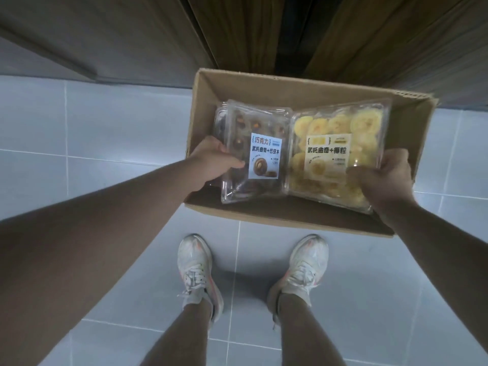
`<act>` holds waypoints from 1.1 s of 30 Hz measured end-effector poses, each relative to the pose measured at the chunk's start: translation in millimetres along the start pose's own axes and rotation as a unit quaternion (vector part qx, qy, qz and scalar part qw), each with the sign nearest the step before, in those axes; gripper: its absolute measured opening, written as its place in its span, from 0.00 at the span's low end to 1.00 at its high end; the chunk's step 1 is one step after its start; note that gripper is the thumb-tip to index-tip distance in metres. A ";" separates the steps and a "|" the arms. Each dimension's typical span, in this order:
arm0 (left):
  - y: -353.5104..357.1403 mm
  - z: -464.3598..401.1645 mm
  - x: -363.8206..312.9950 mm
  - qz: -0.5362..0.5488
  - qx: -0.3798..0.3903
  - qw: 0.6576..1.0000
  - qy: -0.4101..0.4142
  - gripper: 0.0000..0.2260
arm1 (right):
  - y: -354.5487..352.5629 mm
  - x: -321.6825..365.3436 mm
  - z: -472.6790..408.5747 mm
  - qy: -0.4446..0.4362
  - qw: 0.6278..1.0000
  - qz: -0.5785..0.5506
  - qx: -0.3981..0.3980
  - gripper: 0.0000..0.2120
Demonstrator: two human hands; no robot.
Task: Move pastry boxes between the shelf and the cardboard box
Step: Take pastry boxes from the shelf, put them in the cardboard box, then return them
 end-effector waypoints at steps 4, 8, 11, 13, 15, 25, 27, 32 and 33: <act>19.1 22.5 -20.3 0.010 0.028 0.999 0.018 0.31 | 15.1 35.0 18.1 -0.063 0.996 -0.005 0.067 0.32; 41.2 29.5 -35.5 0.029 0.071 0.997 0.021 0.39 | 28.6 39.6 1.2 0.000 0.996 -0.007 0.085 0.38; 44.9 37.0 -35.5 0.048 0.072 0.996 0.019 0.30 | 37.7 43.4 5.2 0.023 0.993 0.010 0.115 0.29; 35.8 51.1 -33.0 0.055 0.067 0.996 0.024 0.27 | 36.9 49.1 19.6 0.029 0.991 0.004 0.134 0.26; 18.0 73.3 -30.7 0.077 0.065 0.994 0.029 0.25 | 26.8 60.7 41.7 0.021 0.990 0.005 0.140 0.27; -141.9 289.6 -51.3 0.174 0.047 0.979 0.098 0.21 | -94.9 209.0 234.0 -0.141 0.976 0.084 0.145 0.22; -176.3 337.7 -52.1 0.206 0.037 0.972 0.108 0.23 | -122.9 243.5 277.6 -0.170 0.970 0.097 0.147 0.21; -260.2 465.6 -46.2 0.265 0.017 0.954 0.136 0.24 | -192.7 333.2 389.0 -0.248 0.953 0.106 0.141 0.19; -276.4 490.5 -40.8 0.277 0.010 0.951 0.139 0.24 | -205.9 349.0 410.4 -0.260 0.949 0.109 0.144 0.20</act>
Point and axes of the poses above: each hand's wrist, its own z-axis away from the middle knuckle, its own y-axis out of the palm, x = y × z, the point moved 7 cm from there along -z, towards the middle knuckle, and after that the axes turned 1 degree about -z, right-handed, at the moved point
